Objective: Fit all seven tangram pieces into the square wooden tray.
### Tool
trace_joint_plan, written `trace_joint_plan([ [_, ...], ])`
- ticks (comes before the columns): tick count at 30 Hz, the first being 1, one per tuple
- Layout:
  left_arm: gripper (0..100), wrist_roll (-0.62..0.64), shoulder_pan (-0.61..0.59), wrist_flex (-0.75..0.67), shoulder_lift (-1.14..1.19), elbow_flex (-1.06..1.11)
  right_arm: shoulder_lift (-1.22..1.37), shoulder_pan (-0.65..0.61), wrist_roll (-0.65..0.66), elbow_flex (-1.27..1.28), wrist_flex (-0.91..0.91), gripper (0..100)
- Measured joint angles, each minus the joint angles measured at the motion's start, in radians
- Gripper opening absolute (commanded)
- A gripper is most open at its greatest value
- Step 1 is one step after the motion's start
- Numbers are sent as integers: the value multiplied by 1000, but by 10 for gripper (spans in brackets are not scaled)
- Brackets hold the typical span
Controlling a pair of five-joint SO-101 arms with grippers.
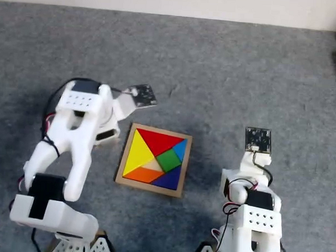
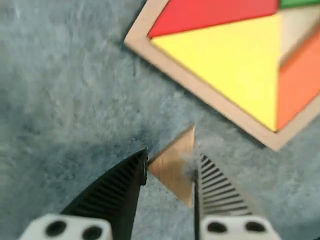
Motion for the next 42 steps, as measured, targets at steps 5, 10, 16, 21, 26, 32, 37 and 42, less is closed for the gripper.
trace_joint_plan([
  [5, 53, -20, 133, 54, 0, -37, 0, 0, 0, 0, 0, 10],
  [10, 62, -155, 256, 58, 3, -38, 0, 0, 0, 0, 0, 10],
  [16, 146, -207, 387, 58, 9, -40, 0, 0, 0, 0, 0, 10],
  [21, 217, -210, 423, 34, 9, -43, 0, 0, 0, 0, 0, 10],
  [26, 264, -210, 419, 2, 9, -43, 0, 0, 0, 0, 0, 10],
  [32, 259, -169, 416, -2, 9, -43, 0, 0, 0, 0, 0, 10],
  [37, 258, -140, 400, -3, 9, -43, 0, 0, 0, 0, 0, 10],
  [42, 258, -8, 324, -34, 9, -57, 0, 0, 0, 0, 0, 10],
])
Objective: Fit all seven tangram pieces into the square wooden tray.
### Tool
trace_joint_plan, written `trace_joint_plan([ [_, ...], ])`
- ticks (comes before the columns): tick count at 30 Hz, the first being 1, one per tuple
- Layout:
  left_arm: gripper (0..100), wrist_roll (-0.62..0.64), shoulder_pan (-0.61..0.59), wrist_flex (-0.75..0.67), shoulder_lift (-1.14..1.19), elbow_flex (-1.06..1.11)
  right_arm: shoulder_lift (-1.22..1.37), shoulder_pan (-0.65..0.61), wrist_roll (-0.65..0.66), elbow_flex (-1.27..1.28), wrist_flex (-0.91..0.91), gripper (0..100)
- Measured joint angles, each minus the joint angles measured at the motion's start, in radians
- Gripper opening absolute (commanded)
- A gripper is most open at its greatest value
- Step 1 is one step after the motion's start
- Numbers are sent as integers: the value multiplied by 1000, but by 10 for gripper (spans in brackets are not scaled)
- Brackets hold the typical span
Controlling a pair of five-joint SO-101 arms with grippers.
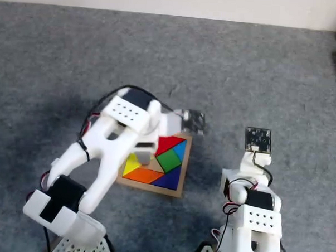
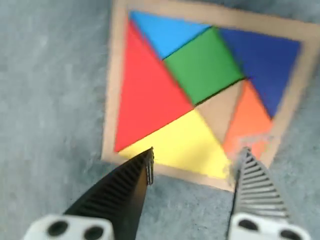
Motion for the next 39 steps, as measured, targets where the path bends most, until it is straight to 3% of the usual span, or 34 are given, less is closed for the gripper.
trace_joint_plan([
  [7, 258, 278, -63, -3, -34, -94, 0, 0, 0, 0, 0, 10],
  [13, 232, 436, -150, -2, -267, -71, 0, 0, 0, 0, 0, 10],
  [24, 2, 652, -296, 0, -839, 319, 0, 0, 0, 0, 0, 5],
  [32, 6, 802, -431, -81, -1155, 618, 0, 0, 0, 0, 0, 5],
  [39, 6, 819, -489, -189, -1375, 891, 0, 0, 0, 0, 0, 5],
])
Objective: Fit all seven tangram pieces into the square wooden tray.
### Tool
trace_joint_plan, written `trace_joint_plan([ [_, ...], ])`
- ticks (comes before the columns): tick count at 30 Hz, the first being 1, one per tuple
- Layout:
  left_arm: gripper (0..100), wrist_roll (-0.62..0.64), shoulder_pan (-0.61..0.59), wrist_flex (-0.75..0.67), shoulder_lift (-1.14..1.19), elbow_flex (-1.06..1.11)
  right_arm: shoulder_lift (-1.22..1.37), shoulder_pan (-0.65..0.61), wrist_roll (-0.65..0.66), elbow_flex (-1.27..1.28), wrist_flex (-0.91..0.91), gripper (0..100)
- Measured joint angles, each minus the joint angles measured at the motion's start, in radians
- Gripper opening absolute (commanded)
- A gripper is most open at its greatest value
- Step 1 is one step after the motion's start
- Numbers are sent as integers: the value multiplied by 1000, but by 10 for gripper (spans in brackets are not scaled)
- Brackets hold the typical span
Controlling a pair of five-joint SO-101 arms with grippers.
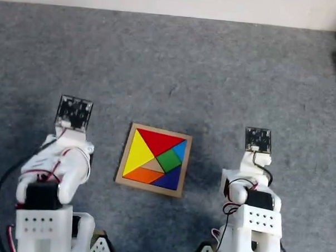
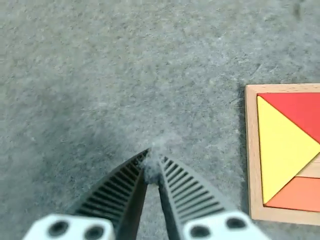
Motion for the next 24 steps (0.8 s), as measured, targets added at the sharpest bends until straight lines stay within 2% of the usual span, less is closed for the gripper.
trace_joint_plan([
  [9, 6, 0, 2, -32, -276, 236, -259, 0, 0, 100, 31, 5],
  [15, 8, 0, 2, -32, -440, 376, -491, -2, 0, 160, 120, 7],
  [20, 8, 0, -31, -32, -465, 422, -687, 0, 0, 233, 178, 10],
  [24, 8, 0, -51, -32, -465, 459, -707, -5, 0, 236, 166, 10],
])
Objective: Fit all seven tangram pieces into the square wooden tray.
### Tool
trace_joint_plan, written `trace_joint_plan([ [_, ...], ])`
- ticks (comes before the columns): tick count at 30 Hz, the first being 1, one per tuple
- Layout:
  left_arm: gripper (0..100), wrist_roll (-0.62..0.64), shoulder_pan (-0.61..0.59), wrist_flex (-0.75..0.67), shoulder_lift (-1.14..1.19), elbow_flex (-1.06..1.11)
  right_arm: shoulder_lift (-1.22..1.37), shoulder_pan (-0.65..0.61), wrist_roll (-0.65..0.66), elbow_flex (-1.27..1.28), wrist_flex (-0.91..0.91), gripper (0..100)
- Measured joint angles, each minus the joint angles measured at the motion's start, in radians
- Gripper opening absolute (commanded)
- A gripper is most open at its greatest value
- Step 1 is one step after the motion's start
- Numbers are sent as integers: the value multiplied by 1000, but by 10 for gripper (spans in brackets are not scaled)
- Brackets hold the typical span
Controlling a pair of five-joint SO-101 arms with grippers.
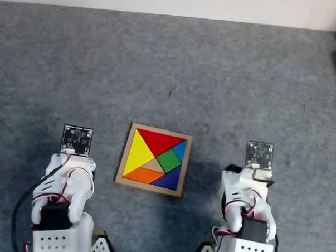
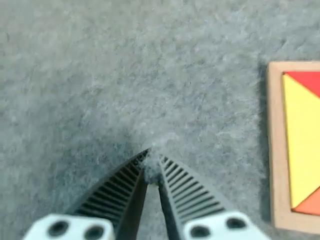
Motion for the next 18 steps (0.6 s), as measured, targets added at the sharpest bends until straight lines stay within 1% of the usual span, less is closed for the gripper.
trace_joint_plan([
  [3, 8, 2, 5, 0, 2, 63, 2, -8, 0, 0, 6, 10],
  [5, 7, 0, 0, 0, -5, 66, 2, -8, 0, 0, 34, 10],
  [12, 7, 0, 0, 0, 0, 69, 2, -5, 0, 0, 209, 10],
  [18, 7, 0, 0, 20, 0, 69, 2, -5, 0, 0, 226, 10],
])
